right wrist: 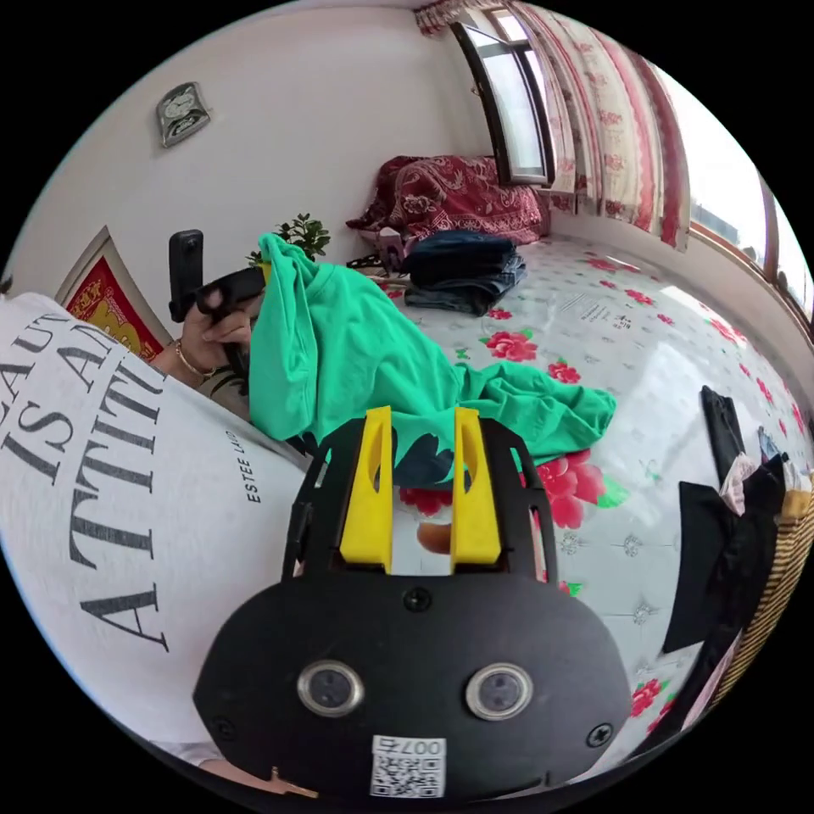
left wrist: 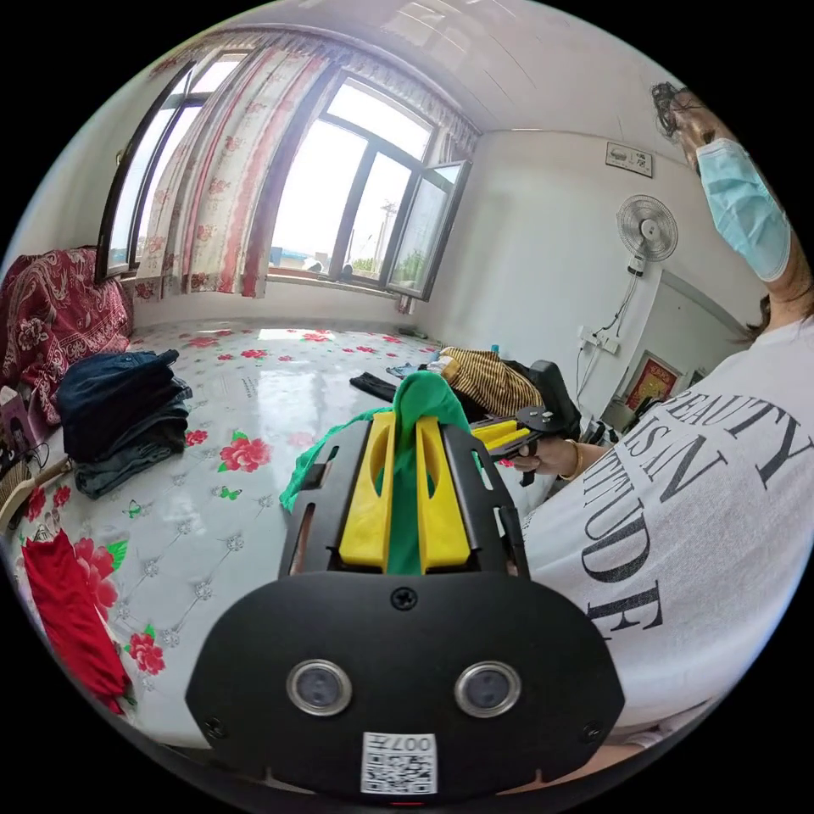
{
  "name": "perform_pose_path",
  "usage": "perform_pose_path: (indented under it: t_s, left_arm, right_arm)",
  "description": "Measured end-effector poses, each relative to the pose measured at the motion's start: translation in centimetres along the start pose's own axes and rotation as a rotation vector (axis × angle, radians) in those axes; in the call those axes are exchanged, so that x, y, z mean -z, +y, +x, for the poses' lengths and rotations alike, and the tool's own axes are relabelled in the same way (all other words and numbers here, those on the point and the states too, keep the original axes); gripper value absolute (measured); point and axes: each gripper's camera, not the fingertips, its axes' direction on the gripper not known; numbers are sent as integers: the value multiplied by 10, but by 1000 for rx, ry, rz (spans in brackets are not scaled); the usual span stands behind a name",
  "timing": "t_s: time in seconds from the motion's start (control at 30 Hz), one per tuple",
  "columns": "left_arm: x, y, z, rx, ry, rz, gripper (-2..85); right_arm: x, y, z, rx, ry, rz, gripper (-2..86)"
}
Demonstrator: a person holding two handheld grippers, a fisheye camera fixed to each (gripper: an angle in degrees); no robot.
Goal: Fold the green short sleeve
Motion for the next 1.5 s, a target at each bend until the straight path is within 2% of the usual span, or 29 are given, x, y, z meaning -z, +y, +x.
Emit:
perform_pose_path:
  t_s: [0.23,0.37,0.43,0.5,0.6,0.7,0.8,0.97,1.07,1.13,1.2,1.33,1.47,1.5]
  left_arm:
    - [11,-22,-10,-44,87,37,40]
    - [26,-27,-20,-69,79,53,37]
    - [40,-25,-31,-37,39,67,32]
    - [56,-20,-41,2,-3,91,22]
    - [96,-6,-61,105,-16,236,9]
    - [126,-2,-68,134,31,337,3]
    - [131,-28,-33,-3,8,351,1]
    - [179,-93,35,-333,-8,569,0]
    - [188,-117,57,-436,-158,658,-1]
    - [178,-124,48,-377,-220,663,-1]
    - [162,-126,26,-267,-192,612,-1]
    - [124,-111,-22,-97,-91,423,0]
    - [78,-105,-36,-75,-121,163,-1]
    - [73,-103,-39,-66,-115,143,-1]
  right_arm:
    - [-3,-26,-50,225,28,146,74]
    - [1,-32,-53,296,31,153,33]
    - [21,-24,-43,280,85,215,15]
    - [62,-14,-21,171,195,303,4]
    - [133,14,8,32,330,470,0]
    - [207,52,11,62,246,650,-1]
    - [253,68,-30,145,403,733,-1]
    - [329,77,-70,292,554,946,7]
    - [341,46,-58,299,609,892,27]
    - [333,23,-26,205,550,762,48]
    - [304,17,33,76,371,599,68]
    - [248,59,108,-118,150,552,81]
    - [147,91,172,-319,-18,339,98]
    - [115,95,185,-353,-66,258,103]
